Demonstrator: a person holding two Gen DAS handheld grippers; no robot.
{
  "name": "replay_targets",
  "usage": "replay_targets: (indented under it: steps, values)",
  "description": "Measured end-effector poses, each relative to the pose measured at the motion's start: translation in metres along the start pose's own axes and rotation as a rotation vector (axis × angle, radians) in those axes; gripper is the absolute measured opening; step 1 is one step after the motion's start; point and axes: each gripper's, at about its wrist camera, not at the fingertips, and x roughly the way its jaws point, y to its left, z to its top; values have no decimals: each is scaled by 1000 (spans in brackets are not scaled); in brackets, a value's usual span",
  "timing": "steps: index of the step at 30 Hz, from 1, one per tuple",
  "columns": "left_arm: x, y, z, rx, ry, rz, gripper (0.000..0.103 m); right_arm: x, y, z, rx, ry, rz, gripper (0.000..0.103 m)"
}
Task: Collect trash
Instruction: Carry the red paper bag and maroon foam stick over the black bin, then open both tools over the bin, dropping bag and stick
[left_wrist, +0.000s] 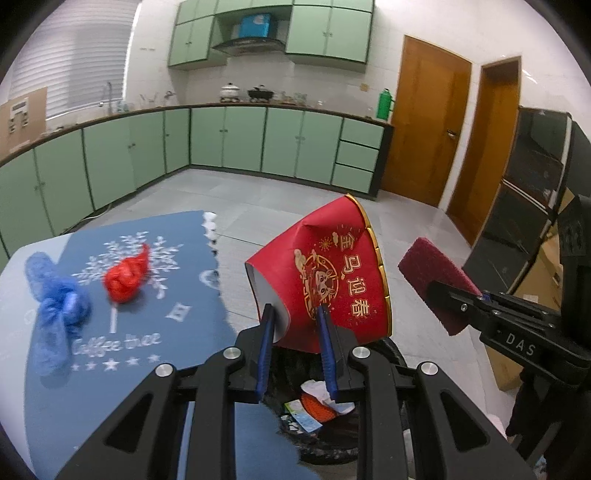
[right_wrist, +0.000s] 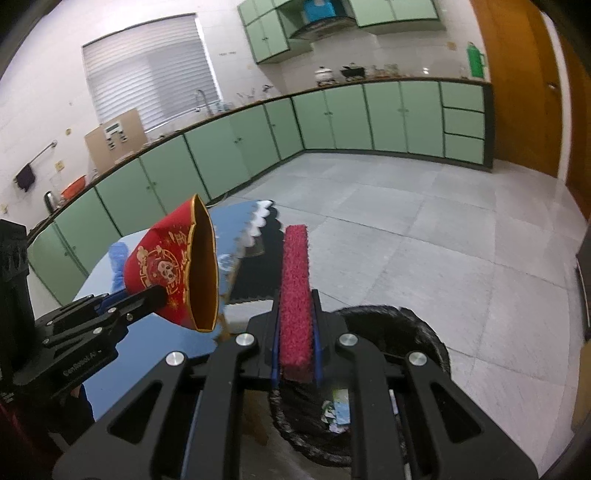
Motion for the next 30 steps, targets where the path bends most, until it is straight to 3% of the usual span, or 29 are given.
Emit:
replay_targets:
  steps: [18,21,23,24,27,29,30]
  values:
    - [77,-40,-12,50,102,-18,23,42,-71,-31,95,93,-100,12]
    - [90,-41,-12,49,126,-20,24,54,-81,-34,113,114,-117,16]
    - [99,-40,-10,42,148,-31,30,60,-84,-34,119,124,-128,31]
    - [101,-39,-10,39,148,-29,38,63,-87,-35,122,125,-139,35]
    - [100,-38,-8,34,140,-30,47,61,-88,-36,130,123,-154,43]
    - [97,-35,-7,32,135,-24,49,57,-87,-37,132,112,-180,68]
    - [95,-32,-7,29,133,-21,50,55,-86,-36,134,101,-189,71]
